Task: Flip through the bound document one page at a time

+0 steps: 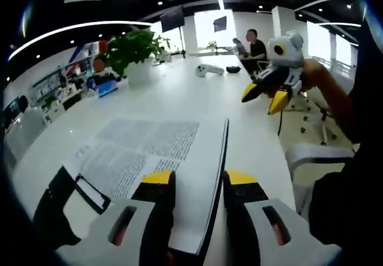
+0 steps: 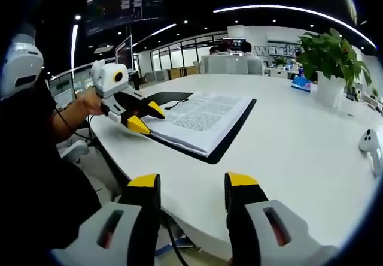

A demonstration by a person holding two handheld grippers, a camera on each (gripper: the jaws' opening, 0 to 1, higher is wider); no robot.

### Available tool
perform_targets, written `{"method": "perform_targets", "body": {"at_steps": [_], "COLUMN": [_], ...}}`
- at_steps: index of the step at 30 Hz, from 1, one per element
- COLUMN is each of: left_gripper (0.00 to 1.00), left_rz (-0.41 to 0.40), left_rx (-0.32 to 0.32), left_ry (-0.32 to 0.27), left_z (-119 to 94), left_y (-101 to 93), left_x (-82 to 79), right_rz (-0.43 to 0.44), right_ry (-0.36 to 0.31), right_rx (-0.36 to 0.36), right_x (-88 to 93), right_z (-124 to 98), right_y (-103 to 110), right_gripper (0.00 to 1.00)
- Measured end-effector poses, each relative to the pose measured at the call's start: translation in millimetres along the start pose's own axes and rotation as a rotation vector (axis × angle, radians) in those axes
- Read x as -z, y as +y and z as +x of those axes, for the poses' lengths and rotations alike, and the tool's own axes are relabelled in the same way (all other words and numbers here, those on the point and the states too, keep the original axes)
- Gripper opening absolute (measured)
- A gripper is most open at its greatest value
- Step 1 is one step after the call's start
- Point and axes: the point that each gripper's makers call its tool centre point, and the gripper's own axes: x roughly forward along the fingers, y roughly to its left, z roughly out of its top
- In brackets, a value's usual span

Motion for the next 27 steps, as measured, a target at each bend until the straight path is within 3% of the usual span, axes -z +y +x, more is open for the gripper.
{"method": "perform_targets", "body": {"at_steps": [16, 27], "left_gripper": [0.33, 0.33], "left_rz": [-0.008, -0.081], "left_rx": [-0.008, 0.021], "left_ry": [0.021, 0.002], "left_z": [2.3, 0.4], "left_y": [3.8, 6.4], "left_x": [7.4, 7.5], "right_rz": [0.009, 0.0], "right_ry": [-0.029, -0.012], "right_rx": [-0.003, 0.001], "right_x": [-4.3, -1.7], "right_z": [-3.4, -2.2], "right_y": [-0.7, -1.8], "right_gripper": [0.41, 0.41]}}
